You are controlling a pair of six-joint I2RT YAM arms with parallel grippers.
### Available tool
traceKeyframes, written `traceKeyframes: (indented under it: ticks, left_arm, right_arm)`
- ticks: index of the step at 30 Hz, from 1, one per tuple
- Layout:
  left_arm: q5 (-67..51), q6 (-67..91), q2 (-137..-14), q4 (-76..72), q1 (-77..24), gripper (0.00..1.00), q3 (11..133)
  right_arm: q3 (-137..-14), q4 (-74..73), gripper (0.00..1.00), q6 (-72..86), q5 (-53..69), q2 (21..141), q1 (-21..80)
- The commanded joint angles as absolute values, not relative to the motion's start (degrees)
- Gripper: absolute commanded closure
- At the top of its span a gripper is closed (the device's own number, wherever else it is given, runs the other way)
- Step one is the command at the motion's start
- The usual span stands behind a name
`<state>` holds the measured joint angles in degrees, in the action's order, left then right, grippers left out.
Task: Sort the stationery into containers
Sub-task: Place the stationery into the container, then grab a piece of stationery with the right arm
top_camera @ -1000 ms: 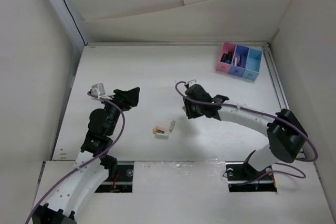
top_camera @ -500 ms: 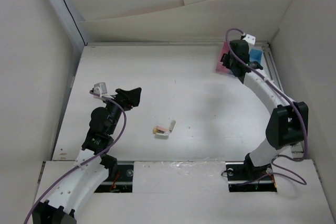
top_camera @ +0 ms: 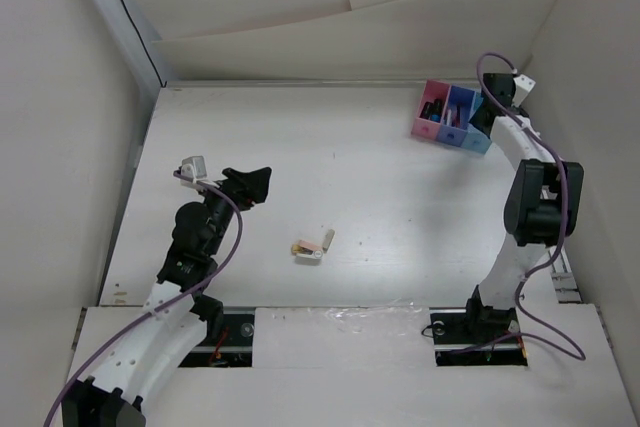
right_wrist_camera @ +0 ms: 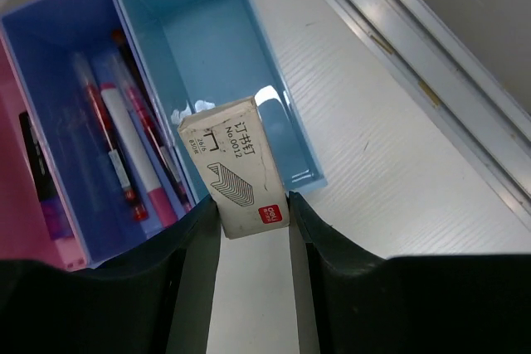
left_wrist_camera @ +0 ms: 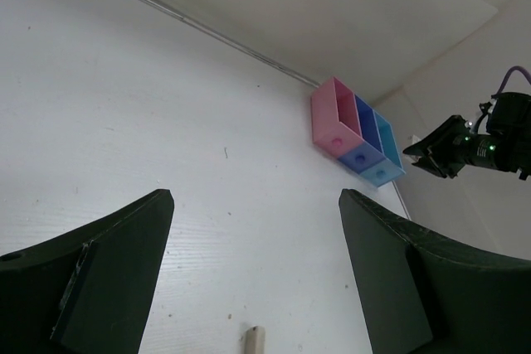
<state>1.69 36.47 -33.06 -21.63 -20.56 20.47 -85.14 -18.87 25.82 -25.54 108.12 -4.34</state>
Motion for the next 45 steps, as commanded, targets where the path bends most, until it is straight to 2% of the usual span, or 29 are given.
traceKeyframes:
  ticks: [1,2,5,6,7,10,12,14,19,21,22,23,26,27,29,32,33,34,37,38,40,41,44,45]
  left_arm:
    - [0.53,36.74,-33.74,-25.92,-20.65,0.21,20.74]
    - [0.53,36.74,-33.75,-25.93,-20.65,0.21,20.74]
    - [0.53,36.74,-34.28,-25.93,-20.65,0.21,20.74]
    - [0.53,36.74,-34.28,-25.93,-20.65,0.21,20.74]
    - [0.53,36.74,-34.28,-25.93,-20.65,0.21,20.74]
    - [0.53,36.74,-33.75,-25.93,-20.65,0.21,20.74]
    - [0.53,36.74,-33.75,-25.93,-20.65,0.21,20.74]
    - [0.53,36.74,-33.75,-25.93,-20.65,0.21,20.74]
    - [0.53,36.74,-33.75,-25.93,-20.65,0.21,20.74]
    - [0.53,36.74,-33.75,-25.41,-20.65,0.21,20.74]
    - [0.53,36.74,-33.14,-25.4,-20.65,0.21,20.74]
    - [0.53,36.74,-33.13,-25.4,-20.65,0.21,20.74]
    - [1.58,36.74,-32.43,-24.79,-20.65,0.21,20.74]
    - [1.58,36.74,-32.43,-24.79,-20.65,0.21,20.74]
    - [1.58,36.74,-32.43,-24.79,-20.65,0.21,20.74]
    - [2.11,36.21,-32.43,-24.26,-20.65,0.21,20.74]
    - [2.11,36.21,-32.43,-24.26,-20.65,0.21,20.74]
    - [2.11,36.21,-31.91,-24.26,-20.65,0.21,20.74]
    - [2.11,36.21,-31.9,-24.26,-20.65,0.21,20.74]
    - [2.63,36.21,-31.9,-24.26,-20.65,0.21,20.74]
    - [2.64,36.21,-31.9,-23.65,-20.65,0.21,21.26]
    - [2.64,36.21,-31.9,-23.64,-20.65,0.21,21.27]
    - [3.69,36.21,-31.38,-23.64,-20.65,0.21,21.27]
    - [4.47,35.69,-31.38,-23.03,-20.65,0.21,21.27]
  right_arm:
    - [-89.99,-17.4,0.88,26.72,-23.38,108.71,-5.54]
    - [-90.0,-17.4,0.8,26.72,-23.38,109.33,-5.54]
    - [-91.22,-16.88,0.73,26.72,-22.76,110.56,-5.54]
    - [-91.75,-16.87,0.68,26.72,-22.76,111.09,-6.06]
    - [-92.45,-17.57,0.68,26.72,-22.76,111.09,-6.06]
    - [-94.39,-18.98,0.5,26.72,-22.24,112.41,-6.06]
    - [-94.39,-18.98,0.46,26.72,-21.45,111.8,-6.06]
    - [-93.17,-18.29,0.37,26.72,-21.45,110.4,-6.06]
    - [-87.74,-16.44,0.37,27.77,-20.83,102.6,-3.09]
    - [-84.57,-13.99,0.41,28.39,-19.0,99.25,1.11]
    - [-80.55,-12.67,0.45,28.39,-18.03,97.4,2.97]
    - [-78.42,-11.26,0.64,27.87,-16.54,94.25,5.08]
    - [-71.84,-7.04,0.95,27.16,-10.12,91.06,14.83]
    - [-70.68,-6.34,1.0,25.5,-8.37,90.45,17.46]
    - [-68.39,-6.33,1.0,23.91,-2.65,90.44,24.85]
    - [-66.97,-8.16,0.91,19.0,3.25,90.97,34.23]
    - [-66.19,-9.39,0.75,16.55,4.04,90.27,36.54]
    - [-65.57,-12.36,0.67,14.87,5.78,90.26,38.65]
    - [-65.04,-17.47,0.44,11.78,8.88,88.69,47.0]
    - [-64.43,-17.49,0.37,11.78,4.79,87.9,50.68]
    - [-62.33,-17.49,0.25,11.78,3.08,86.58,52.64]
    - [-61.79,-17.49,0.16,11.78,2.55,85.96,53.17]
    - [-61.0,-16.88,0.03,11.26,2.02,87.18,55.19]
    - [-61.87,-17.57,0.03,11.25,0.89,88.14,55.98]
